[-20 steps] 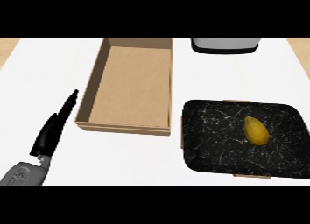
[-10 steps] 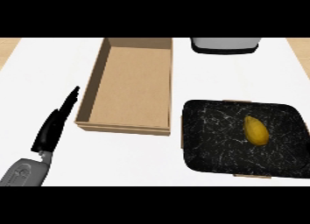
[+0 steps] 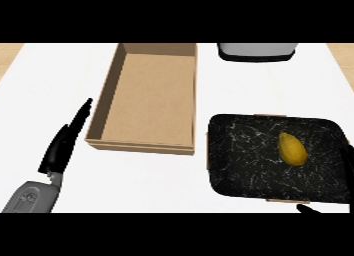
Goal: Pick the lemon from the tray and place it in the cardboard box
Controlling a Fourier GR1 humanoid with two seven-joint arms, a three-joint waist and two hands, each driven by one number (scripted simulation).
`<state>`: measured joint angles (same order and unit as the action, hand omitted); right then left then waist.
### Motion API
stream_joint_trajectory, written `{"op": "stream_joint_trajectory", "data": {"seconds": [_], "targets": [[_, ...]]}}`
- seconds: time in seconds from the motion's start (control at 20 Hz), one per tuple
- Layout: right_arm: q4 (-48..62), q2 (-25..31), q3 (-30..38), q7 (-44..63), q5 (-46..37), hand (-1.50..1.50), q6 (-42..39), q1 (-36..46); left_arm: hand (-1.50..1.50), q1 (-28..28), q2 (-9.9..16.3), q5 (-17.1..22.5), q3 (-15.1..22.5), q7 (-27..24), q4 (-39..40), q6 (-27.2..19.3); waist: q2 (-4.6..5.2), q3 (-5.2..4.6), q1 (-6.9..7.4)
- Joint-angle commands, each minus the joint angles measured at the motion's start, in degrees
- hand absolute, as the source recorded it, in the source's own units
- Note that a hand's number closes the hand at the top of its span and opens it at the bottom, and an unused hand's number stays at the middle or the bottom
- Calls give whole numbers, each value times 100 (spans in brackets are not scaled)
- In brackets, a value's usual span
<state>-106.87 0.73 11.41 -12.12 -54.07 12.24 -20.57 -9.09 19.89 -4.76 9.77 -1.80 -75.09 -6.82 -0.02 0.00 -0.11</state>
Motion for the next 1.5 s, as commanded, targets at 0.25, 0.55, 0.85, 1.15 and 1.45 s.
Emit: {"op": "stream_joint_trajectory", "data": {"seconds": [0.25, 0.55, 0.85, 1.15, 1.45], "targets": [[775, 264, 194, 138, -2, -150, -117, 583, 0, 171, -351, -480, -226, -134, 11, 71, 1, 1, -1], [1432, 174, 2, 515, -537, -150, 224, 1230, 0, -37, -323, -458, -484, 379, -406, 382, 0, 2, 17], [724, 232, -144, 772, -422, -150, -309, 893, 0, -26, -302, -446, -853, 126, -62, 694, -1, -1, -4], [1566, 424, -63, 642, -310, -150, -222, 1549, 0, -19, -431, -645, -796, 143, -162, 769, 0, 0, 9], [2307, 96, -236, 730, -583, -150, 223, 1987, 0, 465, -536, -826, -739, -441, -46, 600, 7, 1, 48]]}}
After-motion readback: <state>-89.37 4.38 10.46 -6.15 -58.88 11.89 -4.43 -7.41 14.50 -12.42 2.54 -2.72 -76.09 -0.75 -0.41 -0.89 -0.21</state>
